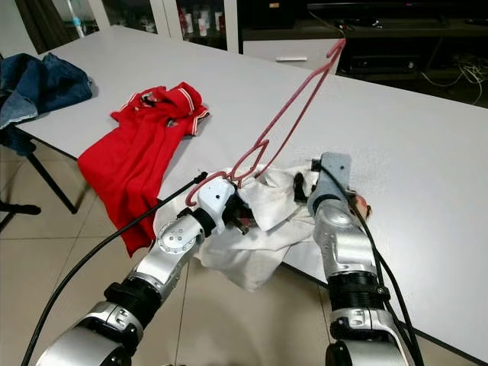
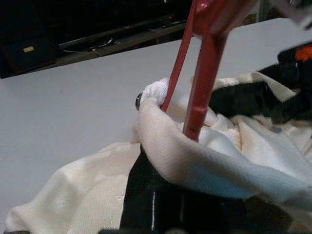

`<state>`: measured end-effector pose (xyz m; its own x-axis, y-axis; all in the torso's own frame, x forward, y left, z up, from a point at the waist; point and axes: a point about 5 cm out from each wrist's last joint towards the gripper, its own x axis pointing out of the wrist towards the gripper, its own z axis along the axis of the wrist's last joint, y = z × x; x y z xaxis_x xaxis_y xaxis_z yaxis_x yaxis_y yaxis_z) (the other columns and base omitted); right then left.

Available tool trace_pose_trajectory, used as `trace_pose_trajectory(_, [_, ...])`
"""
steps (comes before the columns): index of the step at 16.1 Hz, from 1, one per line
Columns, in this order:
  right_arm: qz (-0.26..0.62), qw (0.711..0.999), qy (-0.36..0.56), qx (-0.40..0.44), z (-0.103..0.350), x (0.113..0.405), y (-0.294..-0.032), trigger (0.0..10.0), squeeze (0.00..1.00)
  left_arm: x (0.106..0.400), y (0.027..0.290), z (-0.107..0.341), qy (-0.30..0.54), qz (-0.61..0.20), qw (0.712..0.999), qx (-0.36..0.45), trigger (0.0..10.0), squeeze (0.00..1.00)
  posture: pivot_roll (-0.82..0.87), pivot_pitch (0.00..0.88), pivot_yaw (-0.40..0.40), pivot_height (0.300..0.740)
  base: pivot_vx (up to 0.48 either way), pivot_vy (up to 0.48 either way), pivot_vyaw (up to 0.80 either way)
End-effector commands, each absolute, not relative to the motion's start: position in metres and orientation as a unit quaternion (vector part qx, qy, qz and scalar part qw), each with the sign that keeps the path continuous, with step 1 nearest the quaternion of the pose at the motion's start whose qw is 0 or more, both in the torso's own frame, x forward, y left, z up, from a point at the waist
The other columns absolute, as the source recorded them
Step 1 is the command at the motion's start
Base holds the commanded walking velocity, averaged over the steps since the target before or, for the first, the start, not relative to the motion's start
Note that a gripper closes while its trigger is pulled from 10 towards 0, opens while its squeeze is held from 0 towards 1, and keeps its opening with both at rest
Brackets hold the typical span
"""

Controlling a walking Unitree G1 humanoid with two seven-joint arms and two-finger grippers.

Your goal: Hang hanger

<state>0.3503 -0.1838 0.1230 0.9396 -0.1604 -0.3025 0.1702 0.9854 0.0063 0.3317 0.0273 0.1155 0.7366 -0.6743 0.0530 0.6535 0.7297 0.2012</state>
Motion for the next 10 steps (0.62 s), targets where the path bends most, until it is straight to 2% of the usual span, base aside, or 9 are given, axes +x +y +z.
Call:
trace_pose_trajectory(1, [-0.098,0.983,0.158,0.004,0.121,0.35,-0.189,10.0,0.0,0.327,0.027,0.104,-0.036,-0.361,0.928,0.088,10.0,0.0,-0.09,0.099,0.04,0.74,0.0,0.0,0.0])
trace_pose_trajectory(2, [-0.085,0.982,0.166,0.017,0.119,0.349,-0.187,9.5,0.0,0.326,0.027,0.103,-0.036,-0.361,0.928,0.087,10.0,0.0,-0.09,0.101,0.039,0.74,0.0,0.0,0.0])
trace_pose_trajectory(3, [-0.072,0.982,0.173,0.027,0.116,0.348,-0.185,5.2,0.0,0.325,0.027,0.102,-0.036,-0.361,0.928,0.087,10.0,0.0,-0.09,0.101,0.039,0.74,0.0,0.0,0.0])
trace_pose_trajectory(4, [-0.06,0.981,0.181,0.036,0.113,0.348,-0.182,0.0,0.0,0.324,0.026,0.102,-0.035,-0.362,0.928,0.087,10.0,0.0,-0.09,0.101,0.039,0.74,0.0,0.0,0.0])
trace_pose_trajectory(8, [-0.056,0.981,0.173,0.061,0.112,0.346,-0.182,0.0,0.0,0.323,0.024,0.102,-0.036,-0.364,0.927,0.086,10.0,0.0,-0.09,0.102,0.038,0.74,0.0,0.0,0.0])
trace_pose_trajectory(10, [-0.085,0.98,0.168,0.062,0.112,0.344,-0.193,0.0,0.0,0.324,0.025,0.103,-0.037,-0.362,0.927,0.086,10.0,0.0,-0.09,0.102,0.038,0.74,0.0,0.0,0.0])
